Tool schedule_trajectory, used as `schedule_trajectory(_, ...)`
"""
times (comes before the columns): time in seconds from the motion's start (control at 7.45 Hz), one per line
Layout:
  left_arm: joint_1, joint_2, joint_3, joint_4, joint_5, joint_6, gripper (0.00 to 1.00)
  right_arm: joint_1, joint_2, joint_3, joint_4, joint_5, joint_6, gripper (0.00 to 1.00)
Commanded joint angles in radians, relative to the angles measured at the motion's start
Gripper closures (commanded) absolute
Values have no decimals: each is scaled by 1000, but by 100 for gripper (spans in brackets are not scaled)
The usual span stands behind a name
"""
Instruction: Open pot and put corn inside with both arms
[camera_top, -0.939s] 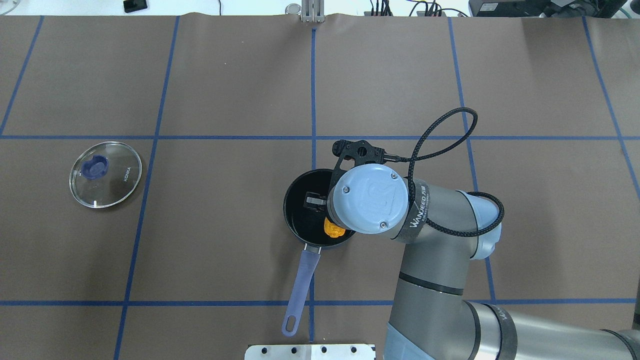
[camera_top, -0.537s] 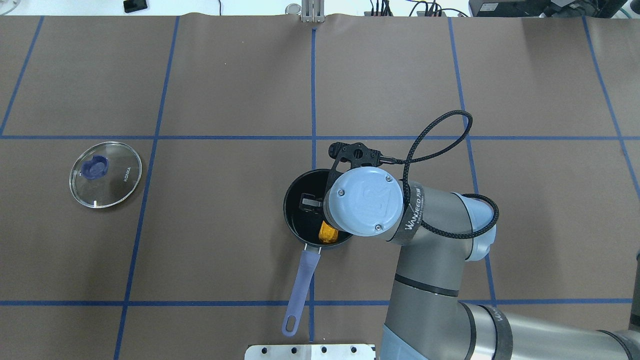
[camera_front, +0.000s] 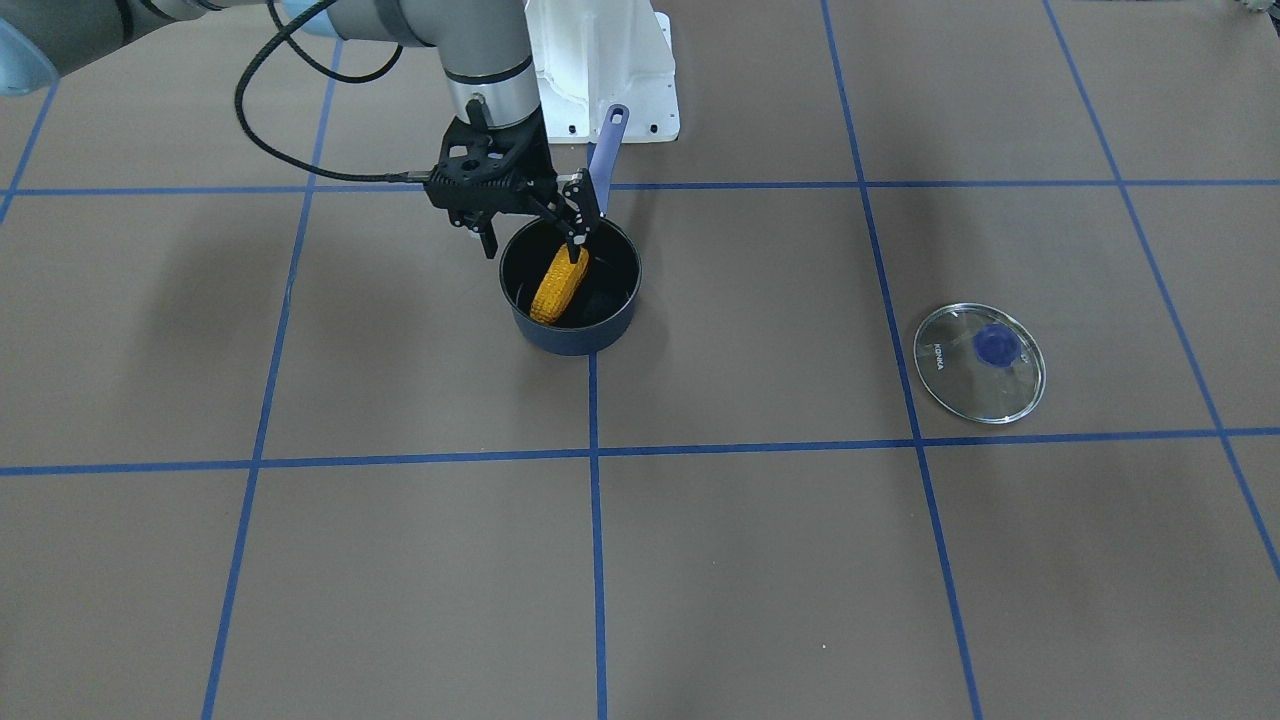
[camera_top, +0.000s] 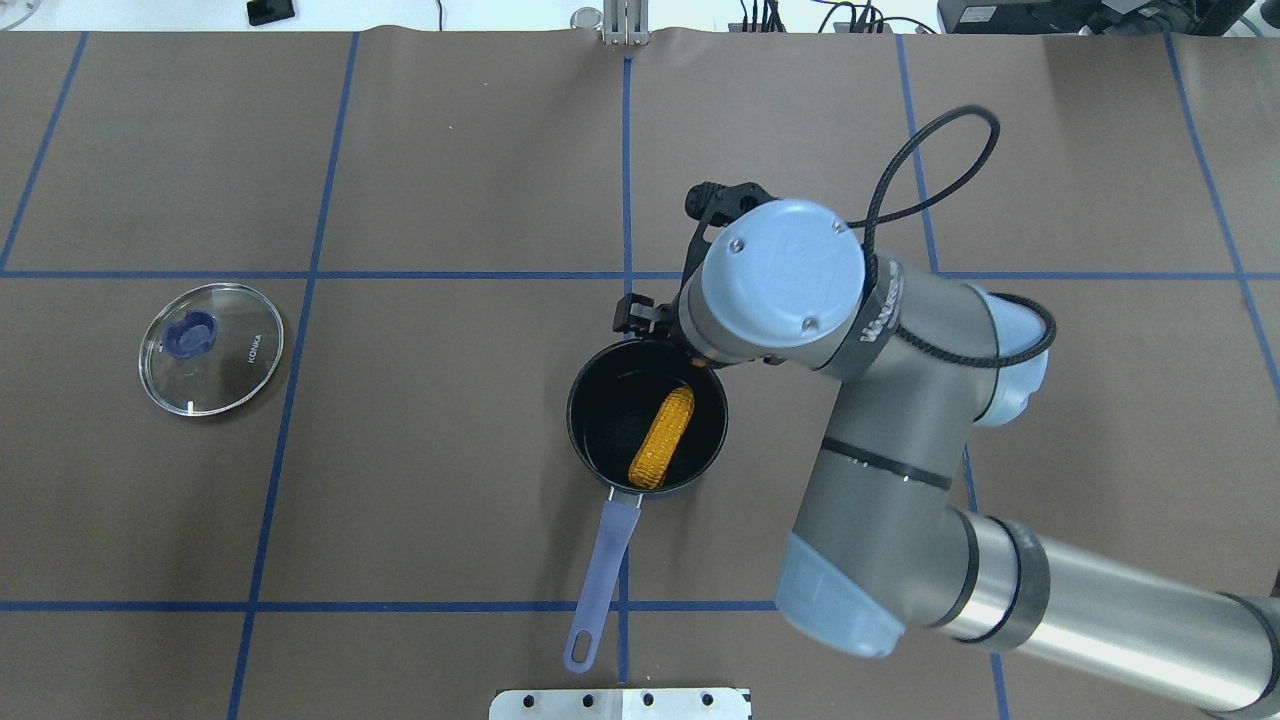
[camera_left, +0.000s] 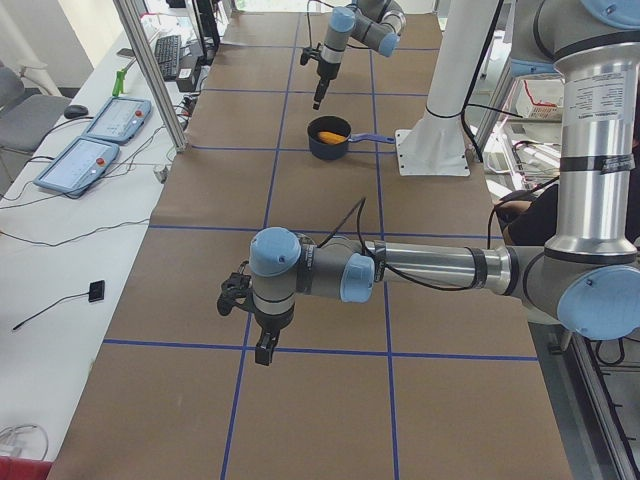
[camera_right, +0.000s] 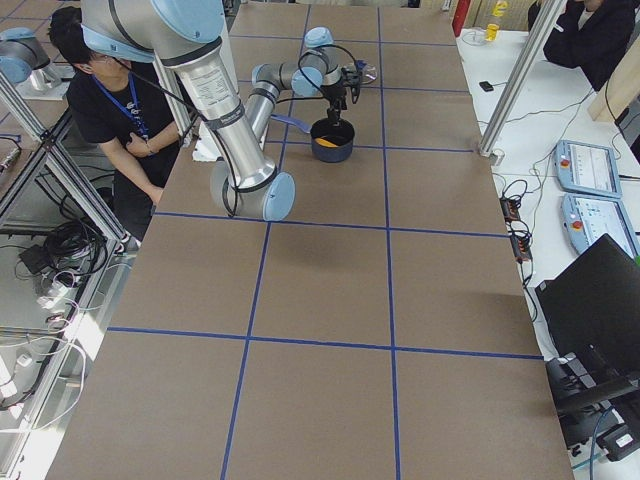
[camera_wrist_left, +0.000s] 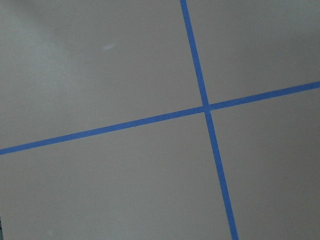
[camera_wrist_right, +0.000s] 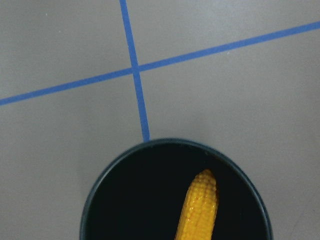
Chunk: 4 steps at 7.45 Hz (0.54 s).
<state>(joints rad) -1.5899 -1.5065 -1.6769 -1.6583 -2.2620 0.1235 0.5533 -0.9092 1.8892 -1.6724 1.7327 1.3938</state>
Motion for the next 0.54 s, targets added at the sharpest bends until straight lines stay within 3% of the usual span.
schedule_trajectory(0.0, -2, 24, 9, -4, -129, -1, 1, 289, -98, -1, -3, 225, -292, 0)
schedule_trajectory(0.27, -1, 109, -27, -59, -128, 4, 1, 549, -233, -22, -4, 426, -685, 0)
schedule_trajectory(0.4, -4, 124, -24, -178, -111, 4, 1, 598, -275, -47, -4, 444, -805, 0)
